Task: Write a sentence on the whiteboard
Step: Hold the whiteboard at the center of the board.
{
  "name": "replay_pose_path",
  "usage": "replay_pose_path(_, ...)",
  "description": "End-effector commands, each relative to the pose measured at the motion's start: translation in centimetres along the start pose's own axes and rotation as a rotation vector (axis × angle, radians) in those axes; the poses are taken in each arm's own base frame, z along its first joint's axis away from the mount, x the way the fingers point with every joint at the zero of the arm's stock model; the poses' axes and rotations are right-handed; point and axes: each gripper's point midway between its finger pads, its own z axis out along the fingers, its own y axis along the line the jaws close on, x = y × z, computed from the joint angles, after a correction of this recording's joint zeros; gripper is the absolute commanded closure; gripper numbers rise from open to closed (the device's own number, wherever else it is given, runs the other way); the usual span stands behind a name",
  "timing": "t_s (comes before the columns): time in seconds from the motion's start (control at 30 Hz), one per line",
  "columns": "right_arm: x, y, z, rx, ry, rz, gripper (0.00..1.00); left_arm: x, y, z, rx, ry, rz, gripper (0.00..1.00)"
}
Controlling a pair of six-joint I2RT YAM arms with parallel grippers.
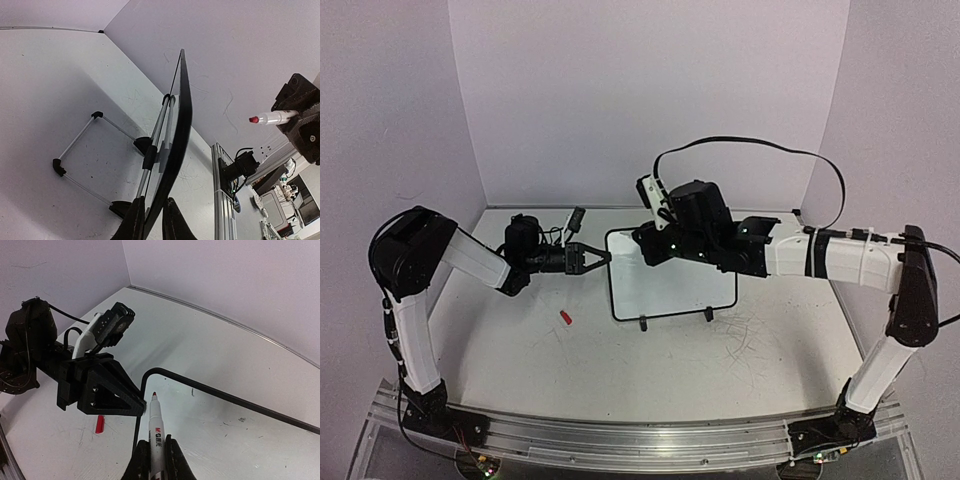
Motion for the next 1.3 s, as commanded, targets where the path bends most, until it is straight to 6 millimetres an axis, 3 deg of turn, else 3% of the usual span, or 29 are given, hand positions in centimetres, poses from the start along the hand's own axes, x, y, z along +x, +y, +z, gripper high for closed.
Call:
replay_pose_path(0.0, -0.9, 0.7, 0.4, 0.015, -0.018, -0.018, 1.0, -1.7, -1.3, 0.4, 0.051, -0.026, 0.103, 0.88)
replay_pose_path(0.43, -0.1, 0.7, -0.2, 0.022, -0.006, -0.002, 1.0, -1.8, -1.5, 0.4, 0.057, -0.026, 0.118, 0.85)
replay_pose_path(0.9, -0.3, 0.7, -0.8, 0.024, -0.019, -0.002, 1.0, -1.4, -0.9, 0.7, 0.055, -0.019, 0.116, 1.0)
replay_pose_path(1.27, -0.1, 1.1, -0.4, 0.032, -0.021, -0.015, 1.0, -1.3, -0.8, 0.7, 0.051, -0.018, 0.127, 1.0)
